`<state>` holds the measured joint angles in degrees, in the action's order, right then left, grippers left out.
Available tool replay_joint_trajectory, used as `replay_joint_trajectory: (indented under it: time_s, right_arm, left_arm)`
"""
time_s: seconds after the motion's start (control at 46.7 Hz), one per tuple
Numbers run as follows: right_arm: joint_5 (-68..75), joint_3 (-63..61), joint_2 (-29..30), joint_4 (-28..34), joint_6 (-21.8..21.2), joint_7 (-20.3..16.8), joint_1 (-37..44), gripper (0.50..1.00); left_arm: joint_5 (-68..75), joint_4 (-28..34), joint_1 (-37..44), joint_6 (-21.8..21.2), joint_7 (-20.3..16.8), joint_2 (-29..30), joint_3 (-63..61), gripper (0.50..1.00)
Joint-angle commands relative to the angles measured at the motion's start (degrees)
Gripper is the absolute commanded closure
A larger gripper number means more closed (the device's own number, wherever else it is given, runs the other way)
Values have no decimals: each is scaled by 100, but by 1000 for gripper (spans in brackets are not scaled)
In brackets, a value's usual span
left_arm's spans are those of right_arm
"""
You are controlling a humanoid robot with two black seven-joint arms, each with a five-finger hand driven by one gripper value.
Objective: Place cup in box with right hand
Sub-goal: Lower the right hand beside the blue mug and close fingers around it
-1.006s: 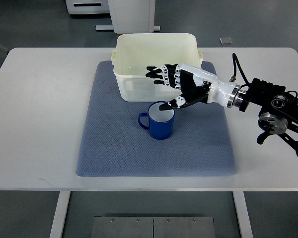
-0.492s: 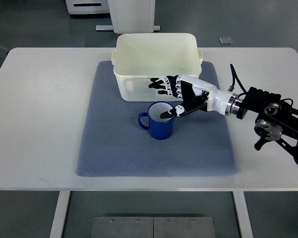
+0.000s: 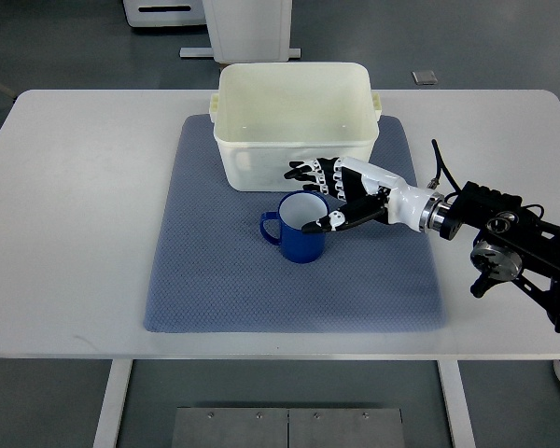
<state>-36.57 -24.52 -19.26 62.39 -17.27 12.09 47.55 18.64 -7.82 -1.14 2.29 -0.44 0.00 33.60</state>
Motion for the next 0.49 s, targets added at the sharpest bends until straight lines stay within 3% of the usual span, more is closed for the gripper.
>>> replay_joint_trajectory:
  time_s: [0.0,0.471]
  right_arm:
    - [0,9,45,-25,30,-22,-18,505]
    - [0,176,186,-156,338,-48,-176,505]
  left_arm:
    - [0,0,0,0,0,0,6,500]
    - [0,0,0,0,0,0,6,500]
